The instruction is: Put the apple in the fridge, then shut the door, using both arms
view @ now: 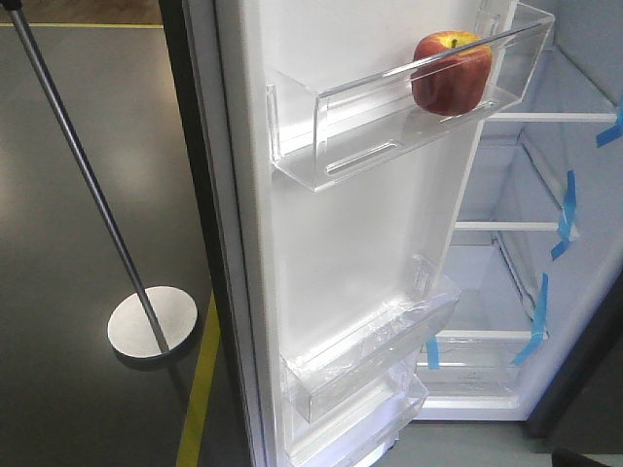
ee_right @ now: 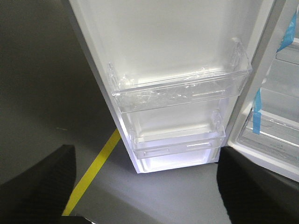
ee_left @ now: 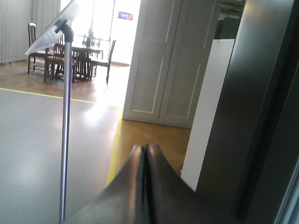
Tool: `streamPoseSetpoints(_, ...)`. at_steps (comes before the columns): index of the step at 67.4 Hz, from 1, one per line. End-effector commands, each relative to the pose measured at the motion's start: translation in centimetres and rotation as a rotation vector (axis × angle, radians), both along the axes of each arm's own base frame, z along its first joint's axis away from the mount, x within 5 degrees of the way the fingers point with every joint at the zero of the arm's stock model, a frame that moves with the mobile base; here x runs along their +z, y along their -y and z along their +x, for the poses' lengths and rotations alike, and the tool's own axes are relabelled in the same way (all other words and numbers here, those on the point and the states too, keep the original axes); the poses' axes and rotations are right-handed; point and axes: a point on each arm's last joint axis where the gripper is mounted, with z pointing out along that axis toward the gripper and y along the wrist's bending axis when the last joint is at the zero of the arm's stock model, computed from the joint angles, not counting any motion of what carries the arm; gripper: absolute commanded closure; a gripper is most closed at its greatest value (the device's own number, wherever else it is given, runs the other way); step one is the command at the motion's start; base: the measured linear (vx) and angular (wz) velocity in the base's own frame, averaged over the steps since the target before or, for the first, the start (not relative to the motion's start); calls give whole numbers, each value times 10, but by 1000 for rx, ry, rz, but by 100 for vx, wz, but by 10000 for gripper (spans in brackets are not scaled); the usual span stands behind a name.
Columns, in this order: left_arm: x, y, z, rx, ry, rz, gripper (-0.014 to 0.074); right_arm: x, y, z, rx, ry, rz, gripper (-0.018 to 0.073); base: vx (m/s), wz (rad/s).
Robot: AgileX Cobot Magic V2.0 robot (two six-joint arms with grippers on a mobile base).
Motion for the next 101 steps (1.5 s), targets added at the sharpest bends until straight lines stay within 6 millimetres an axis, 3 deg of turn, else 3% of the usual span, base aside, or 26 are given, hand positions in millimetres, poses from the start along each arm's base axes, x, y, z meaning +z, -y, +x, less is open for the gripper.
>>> streamPoseSetpoints(1,37,0,4,0,61,-9,603,11,-1,3,-6,66,34,-28,0,0)
streamPoseSetpoints(18,99,3,36,-25,-199,134,603,11,-1,3,-6,66,34,-28,0,0)
streamPoseSetpoints(35,129,6,87,-81,-510,220,603,11,-1,2,-6,65,33,-28,0,0)
streamPoseSetpoints(52,134,8,141,-120,-676,269,603,11,-1,2,-5,64,32,-28,0,0)
streamPoseSetpoints(73,120,12,200,-173,-838,272,603,11,-1,2,-5,63,32,-28,0,0)
streamPoseSetpoints(101,107,36,266,-427,-826,197,603,11,-1,2,-5,64,32,-28,0,0)
